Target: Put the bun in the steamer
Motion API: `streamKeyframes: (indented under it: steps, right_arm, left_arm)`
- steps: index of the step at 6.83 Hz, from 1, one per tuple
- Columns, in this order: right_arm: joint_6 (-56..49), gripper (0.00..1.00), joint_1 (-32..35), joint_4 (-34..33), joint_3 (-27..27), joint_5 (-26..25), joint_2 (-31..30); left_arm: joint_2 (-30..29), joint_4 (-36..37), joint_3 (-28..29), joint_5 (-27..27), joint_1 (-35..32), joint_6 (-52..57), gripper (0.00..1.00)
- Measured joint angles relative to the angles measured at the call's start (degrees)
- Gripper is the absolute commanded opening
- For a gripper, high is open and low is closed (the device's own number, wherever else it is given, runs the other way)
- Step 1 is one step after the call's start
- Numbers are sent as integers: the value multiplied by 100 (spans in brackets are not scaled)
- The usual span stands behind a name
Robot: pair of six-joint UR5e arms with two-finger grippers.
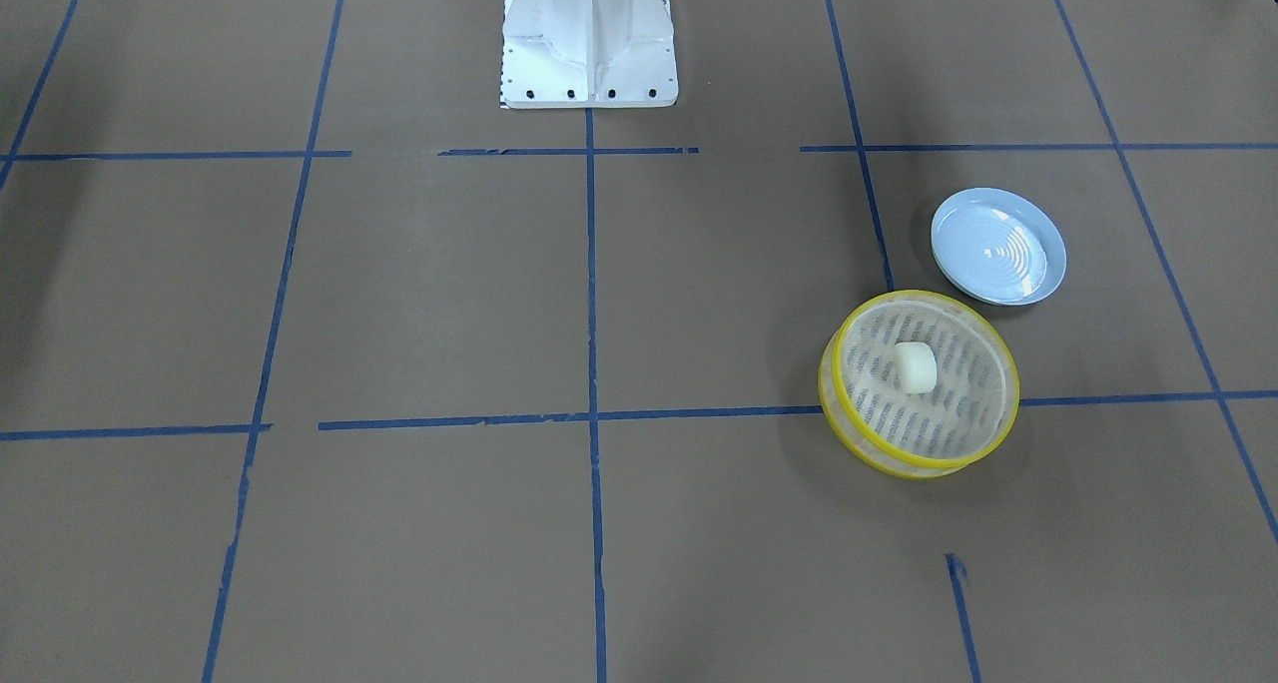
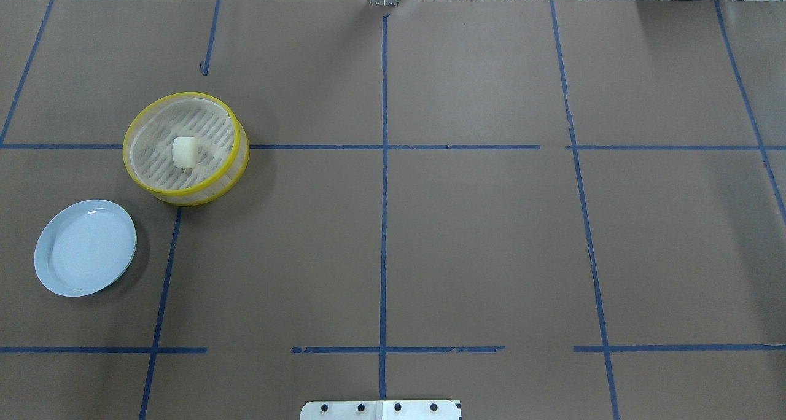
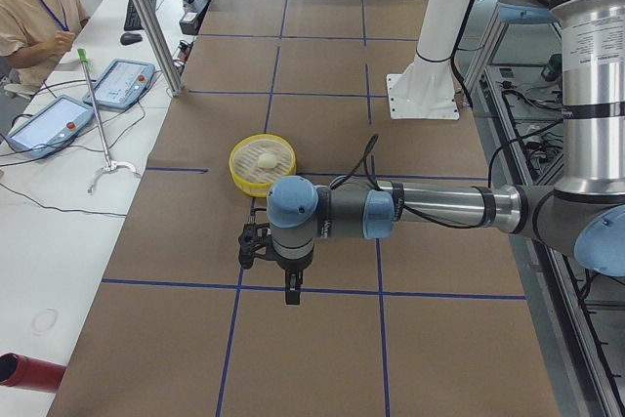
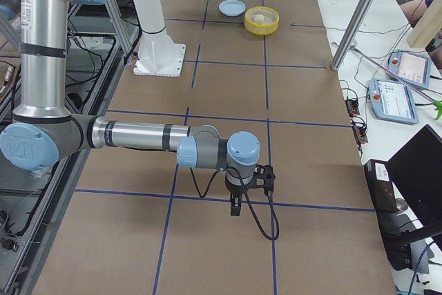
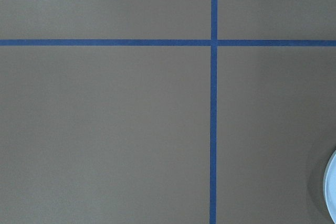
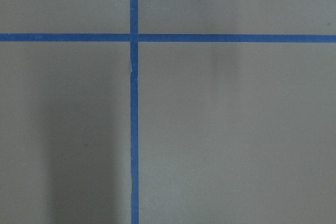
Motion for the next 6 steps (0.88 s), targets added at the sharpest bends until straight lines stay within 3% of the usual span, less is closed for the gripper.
streamKeyframes:
  steps: [6]
  right_arm:
    - [0,100,0,0,0,0,0]
  left_arm:
    - [-28,-2,-31,-382,-4,17,100]
